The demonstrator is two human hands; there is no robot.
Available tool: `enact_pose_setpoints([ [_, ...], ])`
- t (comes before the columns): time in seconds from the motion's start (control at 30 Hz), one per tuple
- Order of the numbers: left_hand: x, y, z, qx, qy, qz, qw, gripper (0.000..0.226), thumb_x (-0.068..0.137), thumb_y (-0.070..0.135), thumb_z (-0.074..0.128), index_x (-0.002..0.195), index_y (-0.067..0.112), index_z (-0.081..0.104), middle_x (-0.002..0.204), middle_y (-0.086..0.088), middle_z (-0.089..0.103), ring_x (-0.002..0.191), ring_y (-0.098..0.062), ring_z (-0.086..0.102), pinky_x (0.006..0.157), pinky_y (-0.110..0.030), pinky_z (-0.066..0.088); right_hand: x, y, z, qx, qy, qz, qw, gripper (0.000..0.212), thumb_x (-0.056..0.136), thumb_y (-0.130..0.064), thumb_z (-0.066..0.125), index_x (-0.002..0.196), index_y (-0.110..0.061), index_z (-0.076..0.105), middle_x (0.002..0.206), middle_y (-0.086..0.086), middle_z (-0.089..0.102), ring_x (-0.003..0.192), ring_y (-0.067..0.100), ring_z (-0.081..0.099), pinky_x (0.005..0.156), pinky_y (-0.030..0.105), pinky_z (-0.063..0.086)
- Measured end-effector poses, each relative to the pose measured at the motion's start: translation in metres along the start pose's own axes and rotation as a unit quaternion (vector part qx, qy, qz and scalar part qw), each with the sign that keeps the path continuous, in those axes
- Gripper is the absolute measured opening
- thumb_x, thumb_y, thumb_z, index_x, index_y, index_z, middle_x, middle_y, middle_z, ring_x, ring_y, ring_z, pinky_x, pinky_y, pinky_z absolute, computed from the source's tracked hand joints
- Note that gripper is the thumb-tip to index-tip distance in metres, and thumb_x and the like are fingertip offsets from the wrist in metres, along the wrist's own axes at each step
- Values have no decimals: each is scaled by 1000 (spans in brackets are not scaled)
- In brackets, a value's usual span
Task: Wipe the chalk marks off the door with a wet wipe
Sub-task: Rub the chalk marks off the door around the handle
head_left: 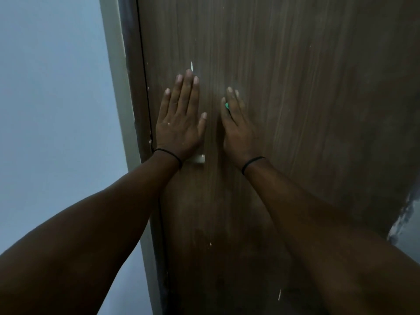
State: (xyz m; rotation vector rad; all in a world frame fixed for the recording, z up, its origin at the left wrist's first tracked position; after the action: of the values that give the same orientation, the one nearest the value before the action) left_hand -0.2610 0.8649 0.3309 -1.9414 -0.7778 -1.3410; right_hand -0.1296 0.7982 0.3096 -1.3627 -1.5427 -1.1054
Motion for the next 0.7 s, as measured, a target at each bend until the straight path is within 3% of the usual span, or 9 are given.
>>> enact_pose_setpoints([
  [0.07,38,-1,-2,-6,7,2,1000,67,99,41,30,154,8,9,162,-14,11,150,-26,8,122,-44,8,36,11,-12,10,27,-4,1000,53,91,9,34,143,4,33,154,21,24,145,33,17,118,30,22],
  [0.13,79,0,-6,-11,5,8,1000,67,99,40,31,154,10,7,162,-12,10,150,-25,6,122,-43,7,74,24,-31,5,24,1,1000,53,91,6,28,144,4,31,155,22,22,145,33,19,116,36,30],
  [0.23,137,0,-18,-21,-2,8,1000,66,99,38,31,154,12,6,163,-10,8,150,-24,4,122,-43,5,126,45,-60,14,16,32,999,52,93,1,31,146,-2,32,154,19,26,124,30,52,95,34,50],
  [0.3,169,-2,-27,-24,-11,7,1000,66,100,38,31,154,13,5,163,-8,7,150,-23,3,122,-42,4,155,56,-78,24,3,57,998,49,95,-1,40,144,-7,38,148,16,40,111,29,61,87,37,53],
  [0.4,204,-4,-40,-29,-21,7,999,65,100,38,30,155,13,4,163,-7,5,151,-23,2,122,-42,3,191,68,-103,25,23,61,998,33,93,-7,53,125,-1,59,116,17,63,102,30,62,87,39,51],
  [0.5,232,3,-53,-34,-19,21,999,65,101,38,28,155,12,3,163,-7,5,151,-23,2,122,-42,3,222,73,-130,2,46,63,997,21,90,-16,59,101,1,63,97,18,61,87,31,57,76,39,48],
  [0.6,252,19,-61,-47,-6,38,998,65,100,36,28,154,11,2,163,-8,4,151,-23,1,122,-41,3,235,82,-147,4,37,64,997,24,84,-14,61,101,3,60,102,20,62,93,34,58,83,43,49],
  [0.7,268,47,-61,-76,-3,73,994,67,99,33,31,154,11,1,163,-8,4,151,-22,0,122,-41,3,232,100,-168,35,47,115,992,27,82,-8,62,108,-2,60,106,16,66,93,31,64,80,30,49],
])
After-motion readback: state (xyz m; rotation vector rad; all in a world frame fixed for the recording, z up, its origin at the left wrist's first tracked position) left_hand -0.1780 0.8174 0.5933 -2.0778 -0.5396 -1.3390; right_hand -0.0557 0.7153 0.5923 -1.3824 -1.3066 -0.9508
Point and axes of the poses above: each hand's wrist, its own x-axis towards the middle knuckle, its own z-axis out of the palm, y = z × x, the point moved 4 cm from there along x, towards the middle knuckle
